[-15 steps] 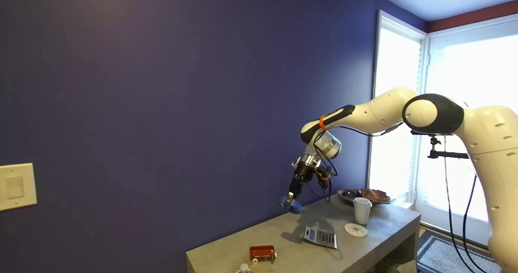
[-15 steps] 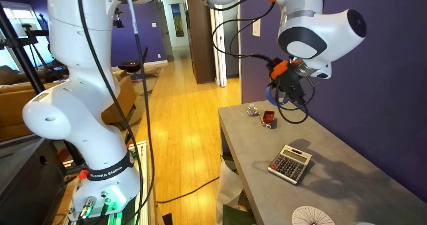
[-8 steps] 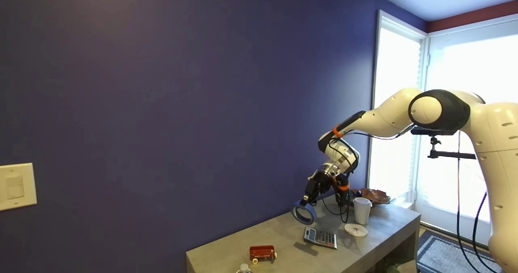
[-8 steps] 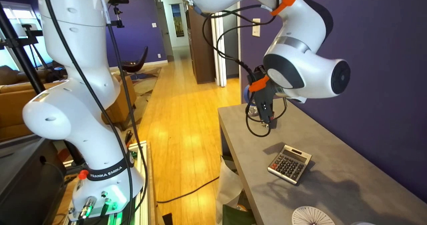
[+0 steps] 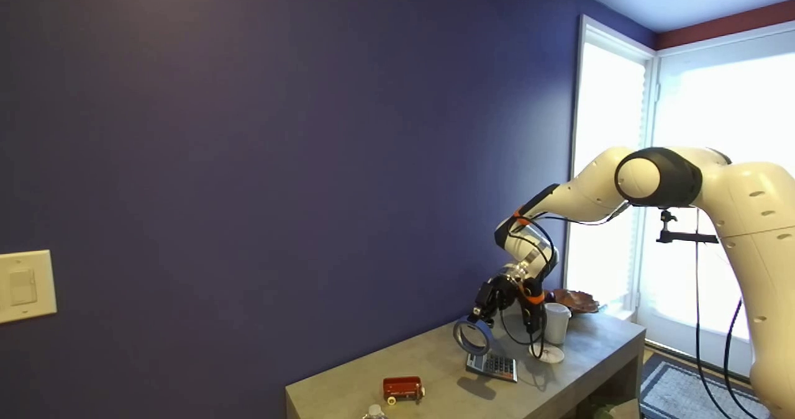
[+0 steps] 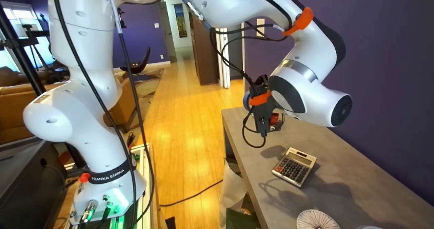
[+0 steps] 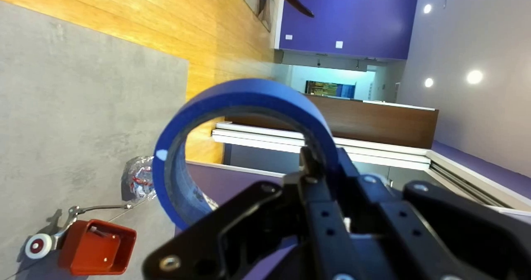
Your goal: Put the blue masking tape in the toy cart in an upright position
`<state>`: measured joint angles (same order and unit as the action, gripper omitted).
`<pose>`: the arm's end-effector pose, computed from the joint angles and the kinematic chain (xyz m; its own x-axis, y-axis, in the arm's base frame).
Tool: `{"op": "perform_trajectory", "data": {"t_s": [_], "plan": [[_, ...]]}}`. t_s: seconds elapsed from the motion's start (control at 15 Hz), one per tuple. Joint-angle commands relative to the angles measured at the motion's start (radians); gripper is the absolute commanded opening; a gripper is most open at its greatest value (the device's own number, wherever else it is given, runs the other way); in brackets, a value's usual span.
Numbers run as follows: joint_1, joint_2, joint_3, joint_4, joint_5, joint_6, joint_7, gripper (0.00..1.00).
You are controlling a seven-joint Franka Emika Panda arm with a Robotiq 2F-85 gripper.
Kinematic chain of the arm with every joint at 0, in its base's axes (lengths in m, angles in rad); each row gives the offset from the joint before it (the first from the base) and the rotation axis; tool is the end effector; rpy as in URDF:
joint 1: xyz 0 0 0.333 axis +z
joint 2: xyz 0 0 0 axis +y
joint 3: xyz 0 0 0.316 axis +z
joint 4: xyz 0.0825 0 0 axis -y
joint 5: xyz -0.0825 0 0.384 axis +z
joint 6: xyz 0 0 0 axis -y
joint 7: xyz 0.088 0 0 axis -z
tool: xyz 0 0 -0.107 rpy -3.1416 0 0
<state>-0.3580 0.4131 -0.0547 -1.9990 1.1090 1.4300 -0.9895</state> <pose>0.5267 -0.1139 0.2671 0.9968 0.0514 0.0613 0.0706 -0.2061 -0.9760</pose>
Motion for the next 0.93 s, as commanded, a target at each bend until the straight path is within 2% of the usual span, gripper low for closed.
{"op": "perform_trajectory", "data": {"t_s": [0.0, 0.4, 0.87], "plan": [[0.039, 0.032, -0.045, 0.027, 0.014, -0.038, 0.016, 0.03], [0.029, 0.234, -0.040, 0.131, 0.064, -0.193, 0.061, 0.03], [0.060, 0.361, -0.048, 0.202, 0.103, -0.124, 0.060, 0.03]]}}
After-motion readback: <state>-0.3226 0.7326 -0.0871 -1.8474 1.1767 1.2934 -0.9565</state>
